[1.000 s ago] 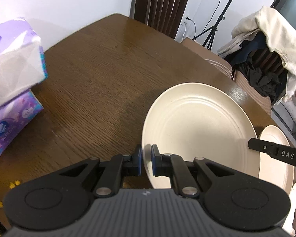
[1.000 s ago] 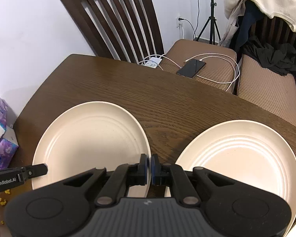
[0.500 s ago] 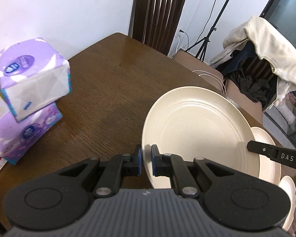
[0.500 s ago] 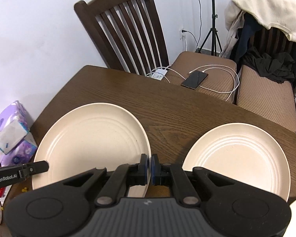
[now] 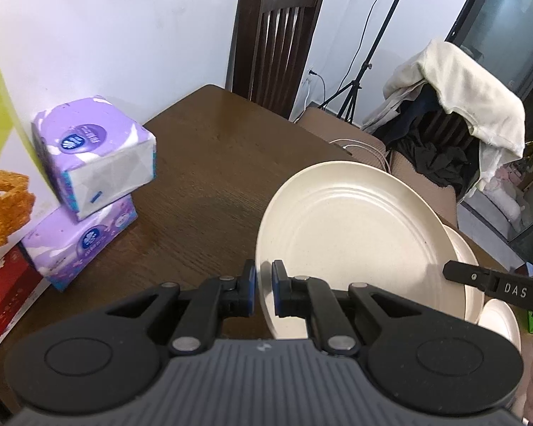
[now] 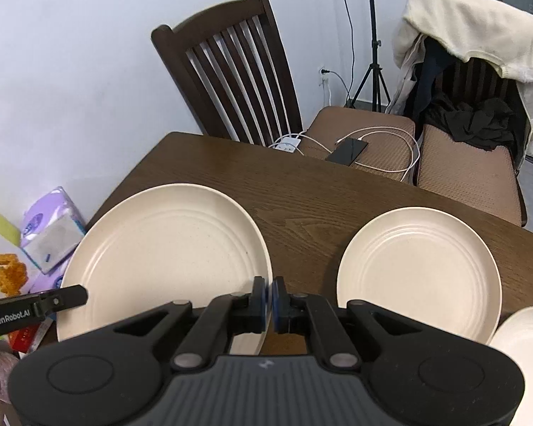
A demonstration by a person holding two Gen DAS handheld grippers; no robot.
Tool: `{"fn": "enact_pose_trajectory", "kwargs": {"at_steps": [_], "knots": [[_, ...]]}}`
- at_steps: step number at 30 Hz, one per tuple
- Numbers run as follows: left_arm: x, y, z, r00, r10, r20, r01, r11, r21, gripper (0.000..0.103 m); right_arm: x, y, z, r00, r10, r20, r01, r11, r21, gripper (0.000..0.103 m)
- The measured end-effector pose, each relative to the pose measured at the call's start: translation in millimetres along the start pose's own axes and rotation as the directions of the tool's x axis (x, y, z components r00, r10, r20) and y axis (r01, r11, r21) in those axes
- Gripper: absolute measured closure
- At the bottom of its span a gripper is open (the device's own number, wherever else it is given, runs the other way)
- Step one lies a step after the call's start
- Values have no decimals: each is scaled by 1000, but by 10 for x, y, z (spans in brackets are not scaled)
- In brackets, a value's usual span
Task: Organize plates and bowls
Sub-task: 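Lift the cream plate with both grippers and carry it toward the bowls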
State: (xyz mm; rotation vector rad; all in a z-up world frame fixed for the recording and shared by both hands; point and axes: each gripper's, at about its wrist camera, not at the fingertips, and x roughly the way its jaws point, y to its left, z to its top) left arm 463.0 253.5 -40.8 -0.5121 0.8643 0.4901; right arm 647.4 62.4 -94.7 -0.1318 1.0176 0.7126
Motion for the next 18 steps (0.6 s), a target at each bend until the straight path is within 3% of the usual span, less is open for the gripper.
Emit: {"fn": "enact_pose_trajectory", "kwargs": {"at_steps": [18], "knots": [[-720, 23, -291, 997, -62, 42, 60, 998, 33, 93, -796, 199, -512, 998, -33, 59, 30, 998, 62, 99]]}}
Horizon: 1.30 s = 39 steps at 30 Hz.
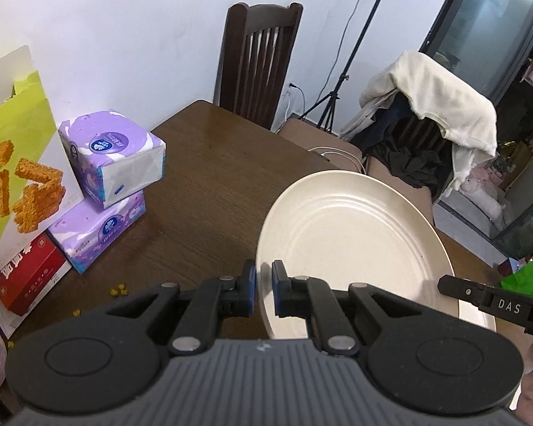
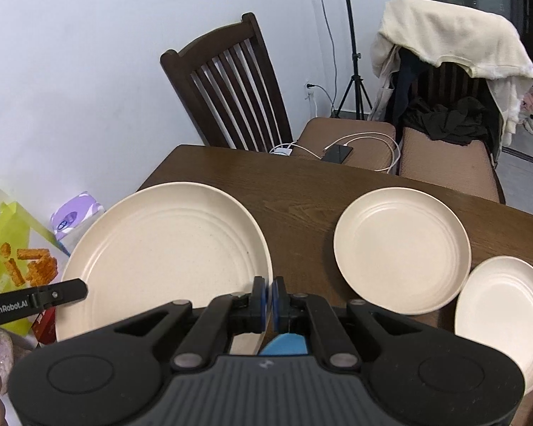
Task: Organize plates and bowls
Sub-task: 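Lift the cream plate with both grippers and carry it toward the bowls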
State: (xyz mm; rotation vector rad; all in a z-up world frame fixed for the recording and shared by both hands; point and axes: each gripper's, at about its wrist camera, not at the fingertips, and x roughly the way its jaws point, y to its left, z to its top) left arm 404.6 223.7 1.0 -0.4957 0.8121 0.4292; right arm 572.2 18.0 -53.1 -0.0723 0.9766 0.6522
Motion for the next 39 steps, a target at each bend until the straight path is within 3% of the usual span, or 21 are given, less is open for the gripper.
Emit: {"fn": "enact_pose_trajectory", "kwargs": {"at_steps": [20, 39], "knots": [[-584, -107, -500, 994, -104, -13, 105, 989, 105, 93, -792, 13, -804, 996, -80, 47, 75, 991, 107, 99], [-788, -535, -1339, 969, -211, -130, 241, 925, 294, 93, -1515, -342, -1939, 974, -218, 57, 195, 942, 274, 99]]}}
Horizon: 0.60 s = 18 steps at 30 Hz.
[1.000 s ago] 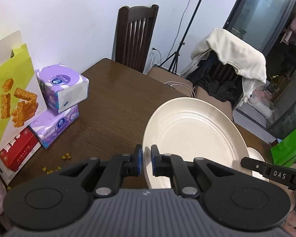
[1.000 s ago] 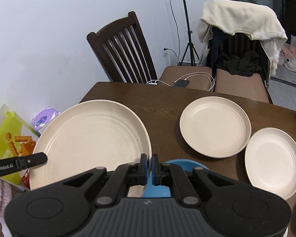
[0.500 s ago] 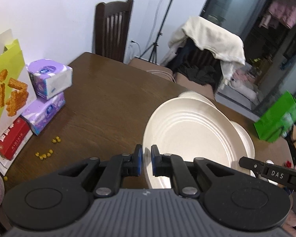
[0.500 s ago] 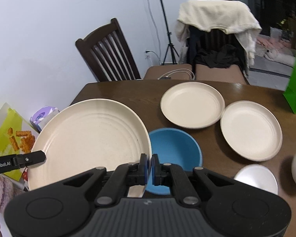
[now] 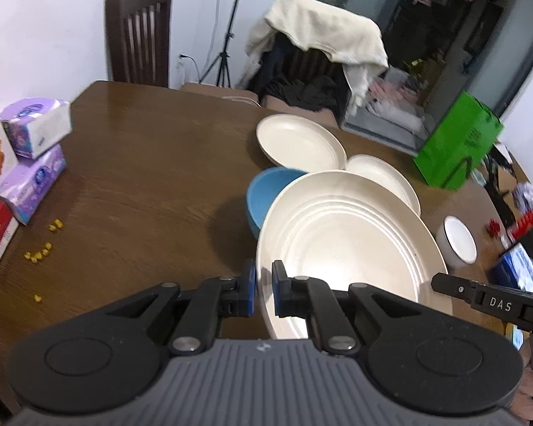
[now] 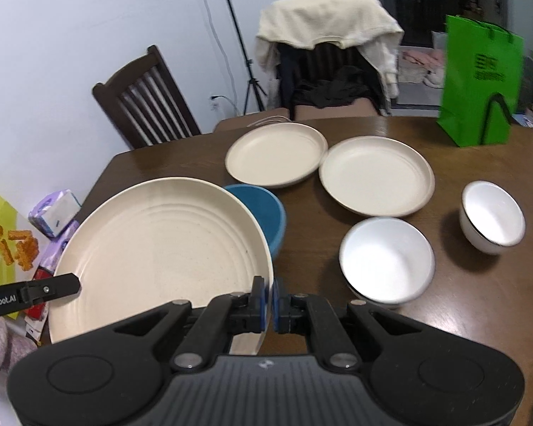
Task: Organize plates and bowls
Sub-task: 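Lift the cream plate with both grippers and carry it toward the bowls, then lower the held cream plate onto the table in front of the bowls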
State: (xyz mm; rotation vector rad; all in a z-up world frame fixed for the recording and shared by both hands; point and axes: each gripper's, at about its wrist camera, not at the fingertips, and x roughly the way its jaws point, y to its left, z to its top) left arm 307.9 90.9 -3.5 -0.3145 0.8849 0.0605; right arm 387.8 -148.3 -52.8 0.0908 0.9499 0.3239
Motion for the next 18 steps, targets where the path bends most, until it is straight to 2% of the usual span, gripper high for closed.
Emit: {"fn": "enact_pose_trajectory", "kwargs": {"at_steps": [18], "knots": [[190, -518, -484, 992, -81, -94, 92, 988, 123, 93, -398, -601, -680, 993, -121, 1, 121, 990, 76, 98]]}}
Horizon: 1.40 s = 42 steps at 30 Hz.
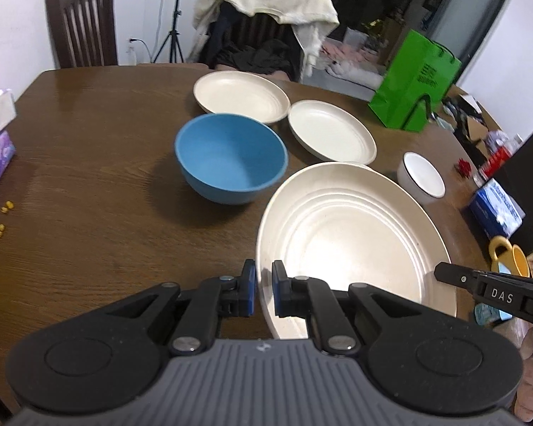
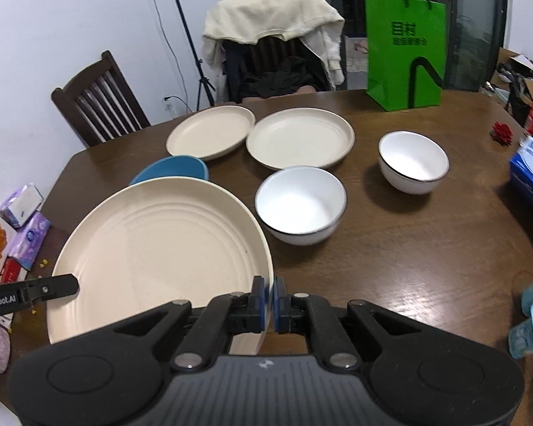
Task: Organize plates and bowls
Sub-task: 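Lower the held cream plate onto the table in front of the bowls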
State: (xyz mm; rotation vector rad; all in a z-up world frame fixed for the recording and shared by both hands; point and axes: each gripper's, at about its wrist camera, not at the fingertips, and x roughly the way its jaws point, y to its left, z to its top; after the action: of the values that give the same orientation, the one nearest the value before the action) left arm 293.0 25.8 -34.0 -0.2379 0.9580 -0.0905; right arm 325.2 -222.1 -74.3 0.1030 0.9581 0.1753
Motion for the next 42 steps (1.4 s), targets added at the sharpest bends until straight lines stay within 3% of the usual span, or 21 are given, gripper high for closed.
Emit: {"fn": "enact_pose_trajectory", "kwargs": {"at_steps": [15, 25, 42], "knots": [[467, -433, -332, 993, -54, -101, 65, 993, 98, 93, -43, -533, -342, 994, -110, 3, 109, 993, 39, 98], [790, -517, -583, 984, -59, -171, 81, 989, 126, 93, 169, -756, -617, 989, -140, -51, 143, 987, 77, 98], [1195, -778, -729, 973, -56, -224, 99, 978, 184, 93, 441, -1079, -900, 979, -186, -87, 193, 978, 80, 98]]}}
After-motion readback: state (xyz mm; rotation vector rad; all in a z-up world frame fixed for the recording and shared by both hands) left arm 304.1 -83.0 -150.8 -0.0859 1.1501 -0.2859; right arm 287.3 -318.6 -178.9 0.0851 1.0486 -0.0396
